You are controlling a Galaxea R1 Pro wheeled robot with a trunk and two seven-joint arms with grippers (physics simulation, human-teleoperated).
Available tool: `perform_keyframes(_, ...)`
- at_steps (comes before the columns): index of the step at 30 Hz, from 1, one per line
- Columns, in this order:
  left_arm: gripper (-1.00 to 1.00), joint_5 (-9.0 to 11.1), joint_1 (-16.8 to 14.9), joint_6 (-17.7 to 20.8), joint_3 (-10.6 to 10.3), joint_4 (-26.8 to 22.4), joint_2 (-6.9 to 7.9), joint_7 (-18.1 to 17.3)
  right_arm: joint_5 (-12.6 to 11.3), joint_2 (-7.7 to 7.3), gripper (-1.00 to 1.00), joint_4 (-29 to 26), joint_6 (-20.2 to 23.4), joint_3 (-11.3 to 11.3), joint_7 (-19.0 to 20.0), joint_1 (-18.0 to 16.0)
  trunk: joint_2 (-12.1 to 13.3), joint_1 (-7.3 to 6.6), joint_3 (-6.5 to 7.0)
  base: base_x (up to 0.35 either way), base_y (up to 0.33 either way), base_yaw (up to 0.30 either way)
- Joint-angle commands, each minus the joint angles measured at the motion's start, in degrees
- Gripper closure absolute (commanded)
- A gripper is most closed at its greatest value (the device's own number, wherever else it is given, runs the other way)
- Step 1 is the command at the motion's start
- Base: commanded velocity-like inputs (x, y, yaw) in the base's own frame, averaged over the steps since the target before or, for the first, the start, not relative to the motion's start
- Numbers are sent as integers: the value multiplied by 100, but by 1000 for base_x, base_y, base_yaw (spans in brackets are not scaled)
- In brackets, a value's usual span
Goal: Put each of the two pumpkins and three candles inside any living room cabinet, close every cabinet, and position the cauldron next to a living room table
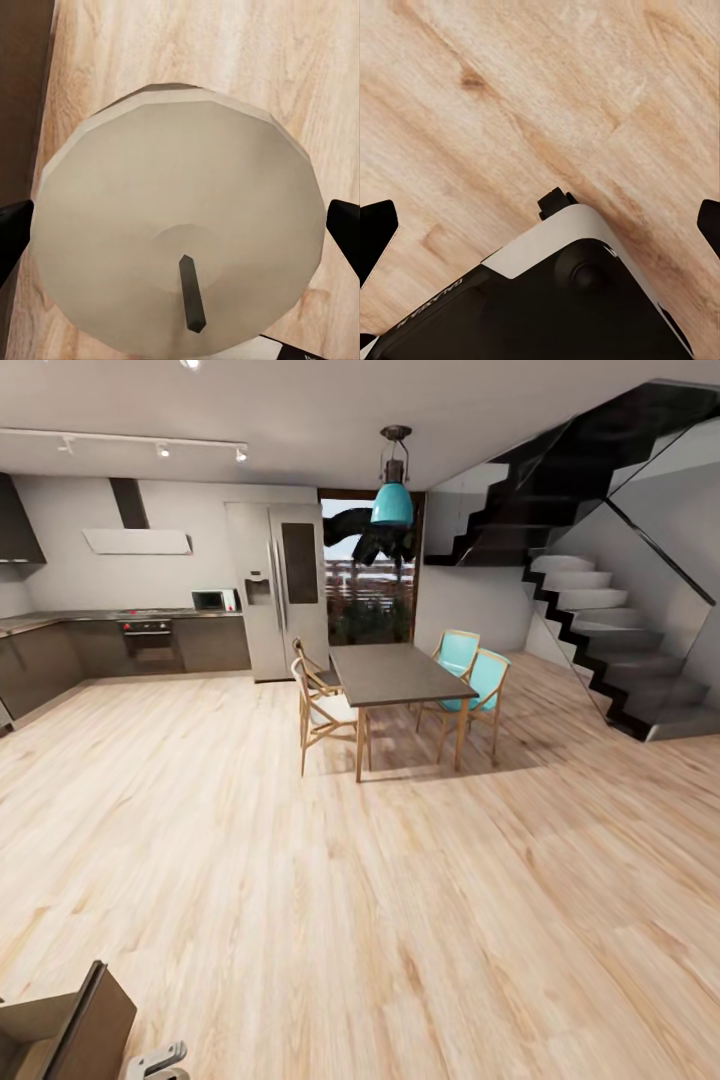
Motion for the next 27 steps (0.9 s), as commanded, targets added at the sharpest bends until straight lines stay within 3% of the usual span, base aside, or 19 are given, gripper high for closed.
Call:
perform_keyframes(1,100,-3,0,-1,1,-1,0,0,0,3,-100,0,0,0,1,0,0,0,0,174,0,0)
perform_keyframes(10,100,-3,1,-39,1,0,0,0,0,6,-100,0,-3,0,2,0,0,0,0,164,-38,0)
perform_keyframes(20,100,-174,1,-151,1,16,-4,0,0,7,-100,0,-8,0,-4,0,0,0,0,156,-93,2)
perform_keyframes(27,100,-178,0,-152,1,16,-8,0,0,7,-100,0,-8,0,-4,0,0,0,0,149,-126,122)
